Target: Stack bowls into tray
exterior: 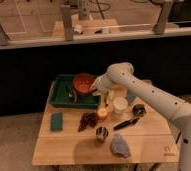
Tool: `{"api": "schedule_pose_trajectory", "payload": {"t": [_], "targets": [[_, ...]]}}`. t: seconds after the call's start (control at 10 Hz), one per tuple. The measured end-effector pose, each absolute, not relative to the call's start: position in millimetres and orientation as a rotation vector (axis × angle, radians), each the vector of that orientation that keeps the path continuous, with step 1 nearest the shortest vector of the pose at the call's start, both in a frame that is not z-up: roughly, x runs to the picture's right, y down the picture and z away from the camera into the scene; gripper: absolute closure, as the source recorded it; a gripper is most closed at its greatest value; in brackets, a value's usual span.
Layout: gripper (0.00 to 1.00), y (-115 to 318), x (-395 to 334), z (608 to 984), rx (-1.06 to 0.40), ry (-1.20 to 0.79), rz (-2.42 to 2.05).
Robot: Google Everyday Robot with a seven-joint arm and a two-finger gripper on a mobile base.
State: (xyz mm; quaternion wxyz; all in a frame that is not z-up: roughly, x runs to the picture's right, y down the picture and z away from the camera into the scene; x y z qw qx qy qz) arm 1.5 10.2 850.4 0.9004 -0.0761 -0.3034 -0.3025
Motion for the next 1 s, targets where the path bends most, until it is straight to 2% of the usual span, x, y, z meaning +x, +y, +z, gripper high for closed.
{"api": "schedule_pose_trajectory", "payload": {"t": [0.2, 0.3, 0.7, 0.8, 0.9, 1.0], "targets": [[0.98, 7, 14, 869, -0.157, -0.607, -0.586], [0.91, 6, 17, 880, -0.161, -0.61, -0.559], [0.5, 12, 16, 912, -0.177, -0.614, -0.526], [0.44, 14, 15, 916, -0.177, -0.619, -0.52], [0.29, 16, 10, 923, -0.177, -0.633, -0.511], [0.22, 18, 5, 925, -0.174, -0.645, -0.505]]}}
